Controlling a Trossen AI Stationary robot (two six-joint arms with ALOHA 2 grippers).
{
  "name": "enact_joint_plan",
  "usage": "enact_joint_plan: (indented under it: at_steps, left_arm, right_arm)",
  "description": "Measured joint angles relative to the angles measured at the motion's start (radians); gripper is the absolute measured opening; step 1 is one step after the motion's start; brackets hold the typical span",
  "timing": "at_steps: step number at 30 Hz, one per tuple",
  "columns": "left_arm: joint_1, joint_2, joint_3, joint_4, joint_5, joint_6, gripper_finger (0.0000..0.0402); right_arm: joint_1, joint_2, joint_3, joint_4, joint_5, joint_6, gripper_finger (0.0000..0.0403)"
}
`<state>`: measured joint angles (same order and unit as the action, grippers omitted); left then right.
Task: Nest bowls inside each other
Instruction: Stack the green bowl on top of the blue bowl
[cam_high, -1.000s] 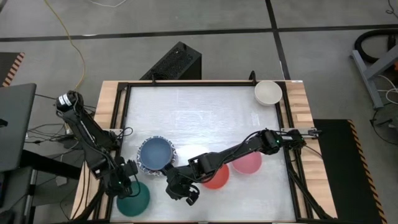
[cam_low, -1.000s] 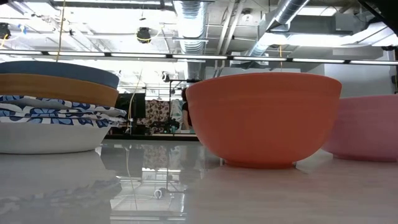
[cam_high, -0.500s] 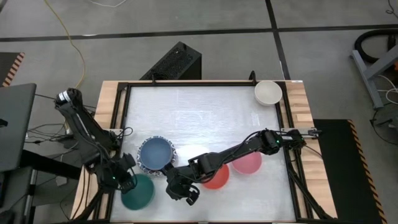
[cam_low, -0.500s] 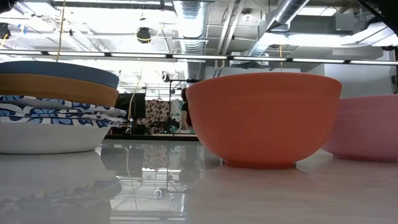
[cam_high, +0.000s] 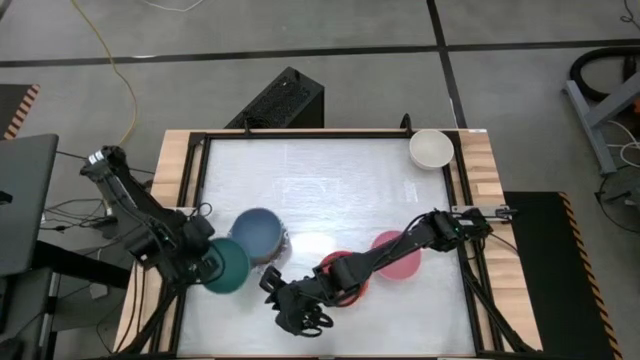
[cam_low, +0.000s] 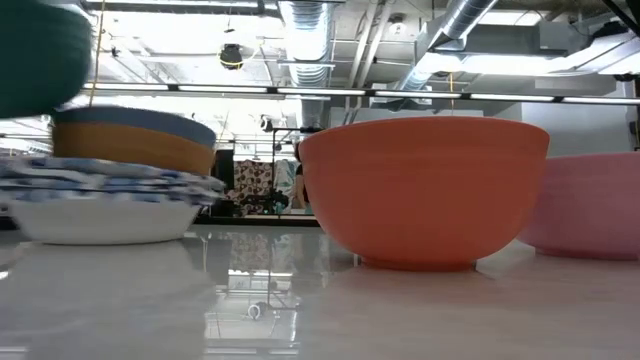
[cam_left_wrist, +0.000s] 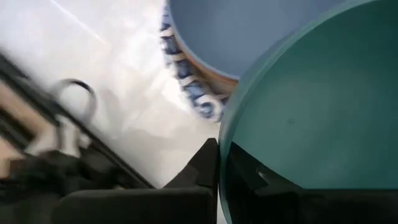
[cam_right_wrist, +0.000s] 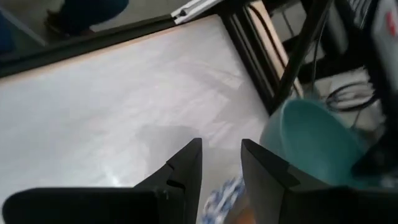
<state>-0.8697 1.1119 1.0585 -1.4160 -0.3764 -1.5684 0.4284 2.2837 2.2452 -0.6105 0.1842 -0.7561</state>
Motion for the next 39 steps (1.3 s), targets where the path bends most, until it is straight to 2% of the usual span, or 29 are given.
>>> enact_joint_plan:
  at_steps: [3,6,13,17,21,28,34,39]
  left_arm:
    - [0.068,0.011,0.002,-0.003,-0.001,0.082,0.0000]
    - [0.113,0.020,0.002,0.035,0.064,0.149,0.0000]
    - [0.091,0.021,0.037,0.113,0.242,0.165,0.0000]
    - [0.111,0.020,0.128,0.058,0.176,0.185,0.0000]
    - [0.168,0.033,0.204,-0.004,0.122,0.293,0.0000]
    - [0.291,0.134,0.245,-0.105,0.161,0.523,0.0000]
    - [0.347,0.214,0.272,-0.114,0.183,0.693,0.0000]
    - [0.357,0.254,0.335,-0.125,0.180,0.763,0.0000]
  right_arm:
    - [0.004,0.000,0.000,0.017,0.006,-0.091,0.0131]
    - [0.000,0.000,0.000,0.044,0.005,-0.112,0.0131]
    - [-0.017,-0.001,0.000,0.035,0.009,-0.061,0.0131]
    - [-0.018,-0.001,0.000,0.049,0.003,-0.104,0.0131]
    - [-0.018,-0.001,0.000,0.139,0.004,-0.181,0.0131]
    - [-0.034,-0.001,0.000,0.224,0.010,-0.289,0.0131]
    - [-0.067,-0.001,0.000,0.221,0.001,-0.277,0.0131]
    - [-0.080,-0.001,0.000,0.194,-0.021,-0.262,0.0131]
